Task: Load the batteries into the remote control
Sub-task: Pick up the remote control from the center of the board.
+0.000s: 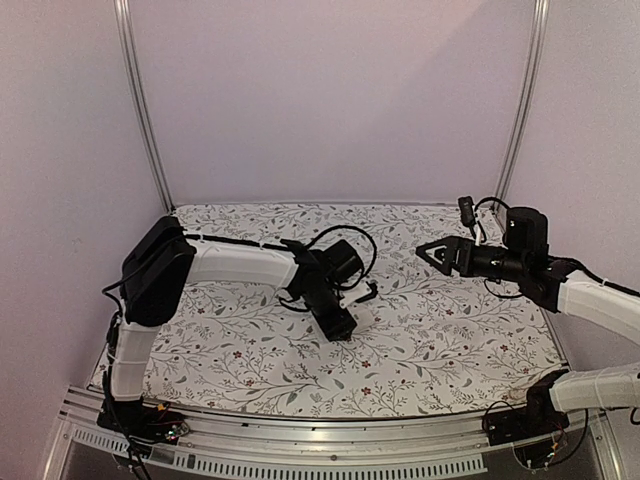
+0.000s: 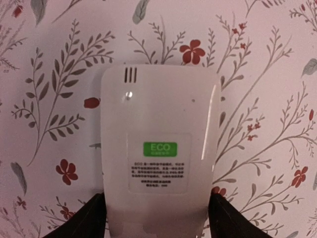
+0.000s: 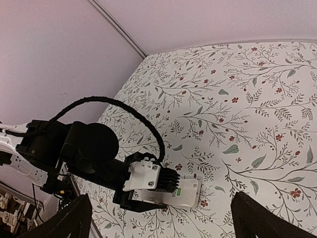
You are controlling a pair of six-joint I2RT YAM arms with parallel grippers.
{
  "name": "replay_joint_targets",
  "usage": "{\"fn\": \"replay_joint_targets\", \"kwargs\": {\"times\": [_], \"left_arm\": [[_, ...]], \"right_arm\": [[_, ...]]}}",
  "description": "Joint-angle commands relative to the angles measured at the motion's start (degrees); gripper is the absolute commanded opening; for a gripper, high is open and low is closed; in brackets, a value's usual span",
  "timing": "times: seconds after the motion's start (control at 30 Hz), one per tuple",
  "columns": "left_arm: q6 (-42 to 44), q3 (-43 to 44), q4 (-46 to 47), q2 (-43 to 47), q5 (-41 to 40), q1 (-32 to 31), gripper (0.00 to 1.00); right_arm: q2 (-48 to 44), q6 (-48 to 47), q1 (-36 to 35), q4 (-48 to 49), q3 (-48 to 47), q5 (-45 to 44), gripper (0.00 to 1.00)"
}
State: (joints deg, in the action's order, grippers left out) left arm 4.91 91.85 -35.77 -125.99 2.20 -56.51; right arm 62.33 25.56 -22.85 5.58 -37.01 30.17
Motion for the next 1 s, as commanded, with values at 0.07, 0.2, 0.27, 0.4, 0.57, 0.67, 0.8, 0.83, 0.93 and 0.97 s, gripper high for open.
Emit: {"fn": "replay_joint_targets", "kwargs": {"times": [0.07,0.2,0.27,0.4,0.57,0.67,0.8,0.83,0.93,0.97], "left_arm": [[1.3,1.9,0.57,-4.47,2.43,0.22,0.66],[0.91,1.41,0.46,-3.09,2.43,0.8,0.48],[0.11,0.26,1.97,-0.67,3.33,1.32,0.4],[-2.06,-4.25,9.34,7.93,10.06,2.82,0.33],[-6.74,-9.76,21.09,18.91,22.81,5.44,0.3],[-10.11,-13.07,28.61,23.36,30.53,6.43,0.3],[-16.84,-16.93,40.34,26.51,39.31,6.76,0.3],[-18.67,-17.92,43.35,26.84,41.0,6.76,0.3],[-23.28,-20.21,51.13,27.42,44.68,6.77,0.3],[-24.56,-20.71,53.16,27.3,45.81,6.77,0.3]], "right_arm": [[0.16,-0.25,0.31,0.76,0.78,2.8,0.99],[-0.56,-0.54,0.4,0.77,1.05,2.83,0.99],[-0.71,-0.75,0.43,0.81,1.02,2.8,0.99],[-0.63,-1.4,0.38,1.77,0.61,4.74,0.99],[0.06,-1.22,0.23,6.38,-0.57,9.8,0.96],[0.58,-0.02,-0.9,8.48,-1.74,11.89,0.95],[1.5,-0.92,-4.7,8.64,-4.93,14.61,0.93],[1.55,-1.22,-5.79,8.65,-5.56,15.06,0.93],[1.95,-1.73,-8.42,8.65,-7.15,16.6,0.93],[2.14,-1.74,-8.92,8.72,-7.64,17.05,0.93]]}}
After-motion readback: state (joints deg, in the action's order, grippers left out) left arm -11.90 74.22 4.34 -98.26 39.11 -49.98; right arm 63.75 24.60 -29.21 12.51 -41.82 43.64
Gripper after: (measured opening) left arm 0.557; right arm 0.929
